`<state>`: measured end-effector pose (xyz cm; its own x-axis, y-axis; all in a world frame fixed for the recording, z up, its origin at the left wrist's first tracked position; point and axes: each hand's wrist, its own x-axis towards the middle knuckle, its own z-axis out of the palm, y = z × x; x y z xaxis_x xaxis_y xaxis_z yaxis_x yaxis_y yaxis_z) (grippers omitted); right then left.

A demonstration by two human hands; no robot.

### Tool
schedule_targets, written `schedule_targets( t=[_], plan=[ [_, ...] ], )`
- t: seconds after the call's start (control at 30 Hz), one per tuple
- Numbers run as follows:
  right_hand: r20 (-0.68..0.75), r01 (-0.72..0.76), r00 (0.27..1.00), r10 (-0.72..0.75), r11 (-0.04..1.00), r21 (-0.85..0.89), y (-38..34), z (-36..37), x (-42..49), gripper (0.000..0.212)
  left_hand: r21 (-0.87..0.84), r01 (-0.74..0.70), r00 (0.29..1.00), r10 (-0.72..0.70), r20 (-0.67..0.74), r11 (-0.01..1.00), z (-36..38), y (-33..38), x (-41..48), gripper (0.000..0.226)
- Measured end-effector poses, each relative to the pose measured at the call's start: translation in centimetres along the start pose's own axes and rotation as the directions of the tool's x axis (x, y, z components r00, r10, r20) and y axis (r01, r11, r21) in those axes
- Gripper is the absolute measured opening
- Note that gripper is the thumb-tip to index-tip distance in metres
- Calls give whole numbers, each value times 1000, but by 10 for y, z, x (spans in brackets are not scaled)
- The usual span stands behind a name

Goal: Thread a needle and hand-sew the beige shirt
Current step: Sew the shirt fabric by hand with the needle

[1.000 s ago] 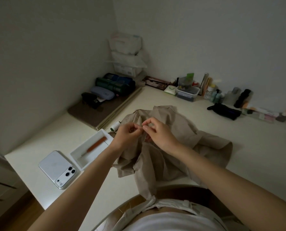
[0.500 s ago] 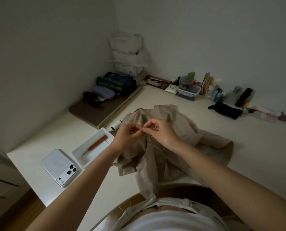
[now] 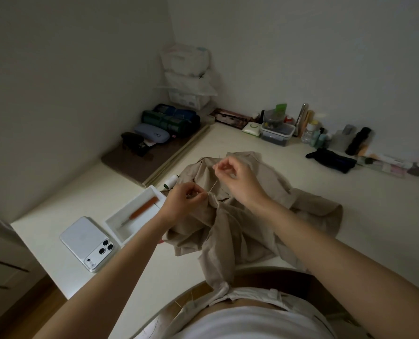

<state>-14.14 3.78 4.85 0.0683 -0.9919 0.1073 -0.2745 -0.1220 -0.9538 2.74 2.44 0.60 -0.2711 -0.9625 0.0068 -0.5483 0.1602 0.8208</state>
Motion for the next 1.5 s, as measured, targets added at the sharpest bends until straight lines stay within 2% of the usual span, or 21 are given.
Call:
schedule_targets(
  t=[0.1, 0.23, 0.33, 0.4, 0.53, 0.67, 0.77, 0.87, 0.97, 1.13, 1.23, 1.3, 1.4, 1.5],
  plan=[
    [-21, -58, 998, 62, 987, 151, -9, -6, 2, 5, 34, 74, 996, -73, -42, 997, -2, -12, 0, 9],
    [3, -100, 994, 106, 929, 357, -16, -8, 0, 11, 202, 141, 990, -140, -20, 969, -5, -26, -4, 12],
    [-2, -130, 990, 140, 922, 364, -19, -8, -3, 8, 356, 164, 985, -169, -19, 920, -7, -31, -8, 6],
    [-2, -152, 987, 161, 930, 335, -23, -8, -6, 8, 353, 144, 989, -151, -10, 924, -9, -26, -11, 6],
    [-19, -172, 983, 183, 949, 265, -28, -7, -11, 9, 187, 4, 993, -26, 117, 982, -14, 1, -19, 38],
    [-48, -171, 980, 192, 945, 280, -31, -5, -18, 10, -38, -14, 920, 28, 391, 999, -11, 40, -35, 42],
    [-89, -179, 972, 216, 933, 311, -28, -6, -22, 9, -199, 30, 873, 71, 482, 980, -12, 53, -49, 37],
    [-112, -221, 957, 267, 923, 315, -18, -9, -30, 10, -321, 51, 882, 108, 459, 946, -18, 57, -65, 30],
    [-141, -288, 935, 326, 928, 239, 0, -11, -43, 11, -384, 31, 918, 126, 377, 923, -28, 59, -83, 19],
    [-278, -443, 849, 450, 892, 89, 41, -9, -65, 22, -498, -15, 968, 139, 211, 867, -43, 59, -105, 23],
    [-321, -515, 813, 486, 857, -4, 52, -6, -79, 17, -585, -27, 976, 148, 160, 810, -47, 62, -115, 23],
    [-277, -501, 836, 473, 865, -34, 42, 0, -89, 14, -588, -28, 979, 141, 147, 808, -48, 63, -120, 22],
    [-71, -400, 912, 403, 915, 48, 13, 14, -101, 5, -508, -58, 977, 154, 149, 859, -46, 69, -128, 22],
    [162, -295, 947, 276, 950, 106, -17, 33, -114, 23, -483, -69, 974, 163, 156, 873, -44, 75, -136, 22]
  ],
)
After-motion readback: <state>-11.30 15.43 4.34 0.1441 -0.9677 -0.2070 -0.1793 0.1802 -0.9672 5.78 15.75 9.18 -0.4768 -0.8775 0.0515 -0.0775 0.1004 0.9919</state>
